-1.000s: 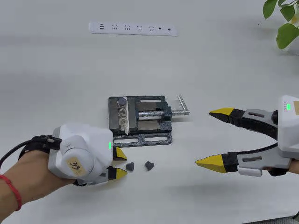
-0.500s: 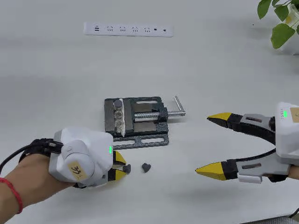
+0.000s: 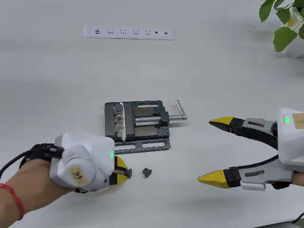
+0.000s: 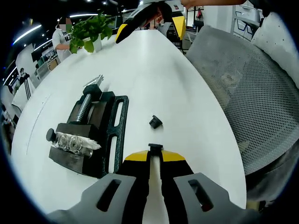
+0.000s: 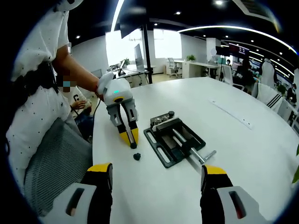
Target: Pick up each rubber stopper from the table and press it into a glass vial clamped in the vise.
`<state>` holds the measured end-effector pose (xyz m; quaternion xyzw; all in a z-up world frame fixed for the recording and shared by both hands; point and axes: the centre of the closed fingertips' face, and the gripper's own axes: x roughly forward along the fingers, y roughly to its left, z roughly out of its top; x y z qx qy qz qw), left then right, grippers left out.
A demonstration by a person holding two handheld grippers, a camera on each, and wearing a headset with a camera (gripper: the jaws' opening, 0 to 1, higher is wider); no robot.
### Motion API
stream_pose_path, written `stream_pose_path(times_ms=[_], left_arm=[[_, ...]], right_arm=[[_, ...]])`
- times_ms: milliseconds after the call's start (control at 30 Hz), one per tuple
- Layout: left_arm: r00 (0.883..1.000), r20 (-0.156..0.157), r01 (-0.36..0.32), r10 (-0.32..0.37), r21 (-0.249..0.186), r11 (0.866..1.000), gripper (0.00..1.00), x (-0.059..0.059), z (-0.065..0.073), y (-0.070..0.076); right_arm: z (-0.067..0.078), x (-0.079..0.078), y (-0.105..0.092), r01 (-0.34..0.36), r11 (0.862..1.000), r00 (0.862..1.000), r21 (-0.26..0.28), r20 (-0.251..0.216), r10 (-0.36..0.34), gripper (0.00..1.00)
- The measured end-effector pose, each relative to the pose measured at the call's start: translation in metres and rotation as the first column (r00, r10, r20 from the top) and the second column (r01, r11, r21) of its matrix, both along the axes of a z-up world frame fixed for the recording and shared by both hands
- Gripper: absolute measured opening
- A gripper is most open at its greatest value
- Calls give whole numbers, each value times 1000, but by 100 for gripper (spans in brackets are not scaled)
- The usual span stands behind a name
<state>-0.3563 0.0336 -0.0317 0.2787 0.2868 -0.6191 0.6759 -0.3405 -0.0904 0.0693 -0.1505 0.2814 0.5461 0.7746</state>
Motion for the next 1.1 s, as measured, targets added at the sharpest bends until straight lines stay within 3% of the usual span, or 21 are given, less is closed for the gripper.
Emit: stream_pose_path(times_ms=[133,300,500,667,867,1033,1100], left_arm=[[1000,-3,-15,15,1,1000,4,0,0,0],[996,-35,-86,84,-61,994,4,2,16,-1],[983,-55,-180,174,-151,972,4,10,52,-5],[977,-68,-214,204,-218,952,4,11,80,-10],[973,-82,-230,216,-289,929,4,7,110,-20],[971,-83,-240,226,-336,911,4,7,130,-25],[970,-84,-245,230,-353,903,4,7,136,-25]], right_arm=[[3,0,4,-8,1000,1000,5,3,8,75],[11,1,16,-27,999,1000,17,15,27,74],[27,1,38,-72,996,997,45,31,71,71],[40,0,59,-124,990,992,61,36,122,66],[48,-4,81,-187,981,982,54,6,187,52],[51,-12,97,-265,964,964,34,-24,266,34],[53,-14,102,-289,957,957,31,-10,289,29]])
